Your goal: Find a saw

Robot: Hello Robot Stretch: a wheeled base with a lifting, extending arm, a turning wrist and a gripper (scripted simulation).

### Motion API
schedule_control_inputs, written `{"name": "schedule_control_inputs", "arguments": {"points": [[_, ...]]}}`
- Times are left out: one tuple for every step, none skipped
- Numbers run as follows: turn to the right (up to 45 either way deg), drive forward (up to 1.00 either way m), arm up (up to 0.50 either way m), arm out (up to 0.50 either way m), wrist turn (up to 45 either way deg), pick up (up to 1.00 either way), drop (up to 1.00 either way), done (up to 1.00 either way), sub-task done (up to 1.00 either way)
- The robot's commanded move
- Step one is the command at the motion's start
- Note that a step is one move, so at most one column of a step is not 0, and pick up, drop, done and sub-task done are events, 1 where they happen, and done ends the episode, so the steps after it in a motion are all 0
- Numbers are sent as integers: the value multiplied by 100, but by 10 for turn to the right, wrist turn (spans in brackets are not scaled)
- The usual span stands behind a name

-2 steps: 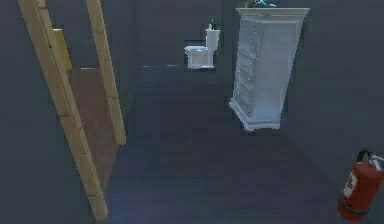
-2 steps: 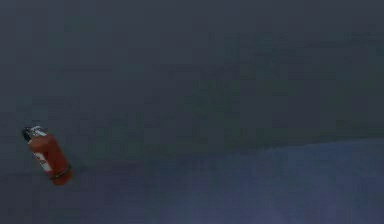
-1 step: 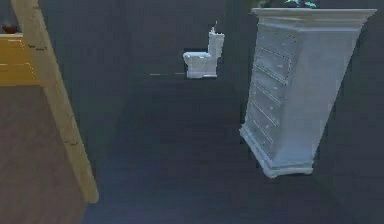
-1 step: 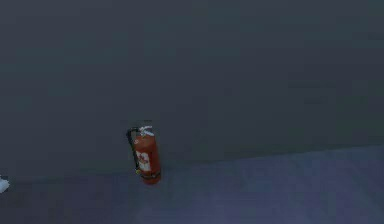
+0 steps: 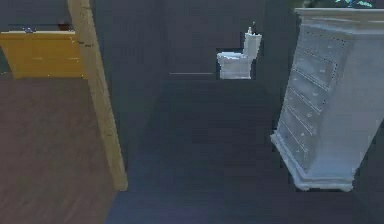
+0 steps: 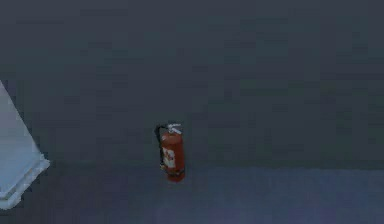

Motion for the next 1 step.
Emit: {"name": "schedule_control_inputs", "arguments": {"points": [[0,85,0,0,0,0,0,0,0]]}}
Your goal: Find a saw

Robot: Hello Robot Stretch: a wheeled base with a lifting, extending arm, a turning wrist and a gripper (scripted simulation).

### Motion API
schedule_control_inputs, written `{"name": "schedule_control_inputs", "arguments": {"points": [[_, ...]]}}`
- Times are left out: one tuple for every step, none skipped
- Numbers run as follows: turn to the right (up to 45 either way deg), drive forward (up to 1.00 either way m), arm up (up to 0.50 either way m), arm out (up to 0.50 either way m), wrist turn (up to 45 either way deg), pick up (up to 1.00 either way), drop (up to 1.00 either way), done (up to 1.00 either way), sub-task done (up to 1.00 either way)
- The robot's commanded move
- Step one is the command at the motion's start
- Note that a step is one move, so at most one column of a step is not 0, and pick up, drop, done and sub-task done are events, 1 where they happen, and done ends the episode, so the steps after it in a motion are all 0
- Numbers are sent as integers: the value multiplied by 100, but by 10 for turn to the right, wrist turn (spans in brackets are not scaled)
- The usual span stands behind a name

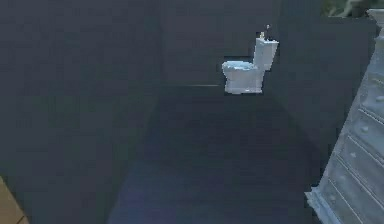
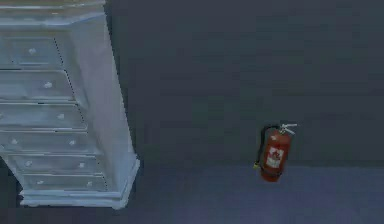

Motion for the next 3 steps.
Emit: {"name": "schedule_control_inputs", "arguments": {"points": [[-450,0,0,0,0,0,0,0,0],[-420,0,0,0,0,0,0,0,0],[0,100,0,0,0,0,0,0,0]]}}
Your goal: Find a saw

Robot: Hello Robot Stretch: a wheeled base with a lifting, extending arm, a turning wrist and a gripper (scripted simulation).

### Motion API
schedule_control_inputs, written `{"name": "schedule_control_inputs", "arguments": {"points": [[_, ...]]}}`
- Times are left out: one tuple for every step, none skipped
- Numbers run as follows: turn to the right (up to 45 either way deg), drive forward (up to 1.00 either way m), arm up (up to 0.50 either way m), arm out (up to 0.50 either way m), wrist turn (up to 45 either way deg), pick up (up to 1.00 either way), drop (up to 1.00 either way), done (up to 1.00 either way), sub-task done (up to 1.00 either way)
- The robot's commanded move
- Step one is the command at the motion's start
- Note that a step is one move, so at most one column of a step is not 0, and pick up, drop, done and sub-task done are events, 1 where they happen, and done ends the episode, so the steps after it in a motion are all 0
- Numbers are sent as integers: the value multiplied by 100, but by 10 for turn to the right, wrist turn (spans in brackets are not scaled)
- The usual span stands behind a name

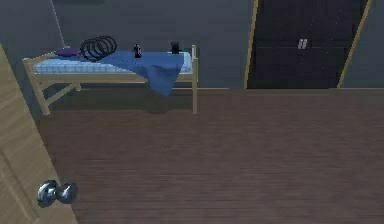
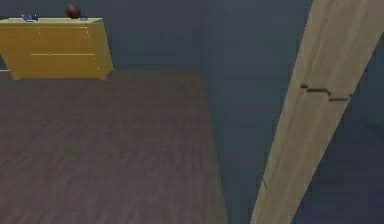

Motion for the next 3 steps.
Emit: {"name": "schedule_control_inputs", "arguments": {"points": [[0,5,0,0,0,0,0,0,0],[-120,0,0,0,0,0,0,0,0],[0,90,0,0,0,0,0,0,0]]}}
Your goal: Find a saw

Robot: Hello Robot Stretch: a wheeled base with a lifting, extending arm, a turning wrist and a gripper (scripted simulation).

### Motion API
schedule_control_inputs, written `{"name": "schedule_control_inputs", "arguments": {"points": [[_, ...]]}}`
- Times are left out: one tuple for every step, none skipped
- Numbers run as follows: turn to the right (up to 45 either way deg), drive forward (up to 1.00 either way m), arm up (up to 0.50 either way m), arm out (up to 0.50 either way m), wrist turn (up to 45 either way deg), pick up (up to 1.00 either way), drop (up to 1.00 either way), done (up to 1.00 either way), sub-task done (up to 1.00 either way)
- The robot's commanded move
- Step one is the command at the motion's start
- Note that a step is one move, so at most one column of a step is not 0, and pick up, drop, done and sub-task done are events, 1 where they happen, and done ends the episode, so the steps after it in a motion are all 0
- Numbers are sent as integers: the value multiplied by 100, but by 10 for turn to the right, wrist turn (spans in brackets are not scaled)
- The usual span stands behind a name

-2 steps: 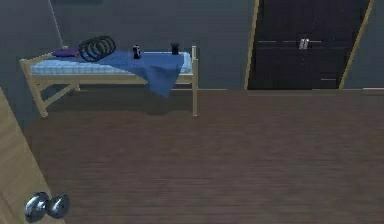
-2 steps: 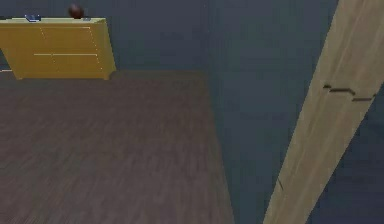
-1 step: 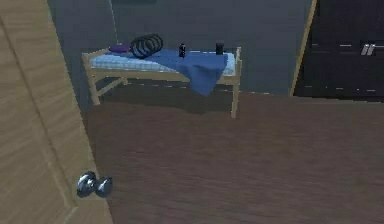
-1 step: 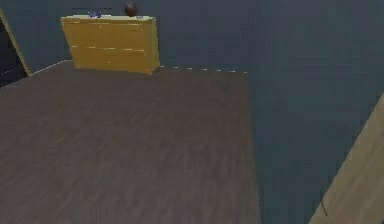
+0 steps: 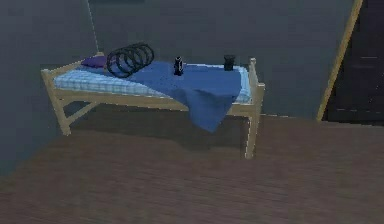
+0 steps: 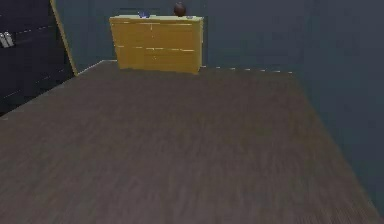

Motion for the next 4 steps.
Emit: {"name": "schedule_control_inputs", "arguments": {"points": [[-240,0,0,0,0,0,0,0,0],[0,100,0,0,0,0,0,0,0],[0,70,0,0,0,0,0,0,0],[0,0,0,0,0,0,0,100,0]]}}
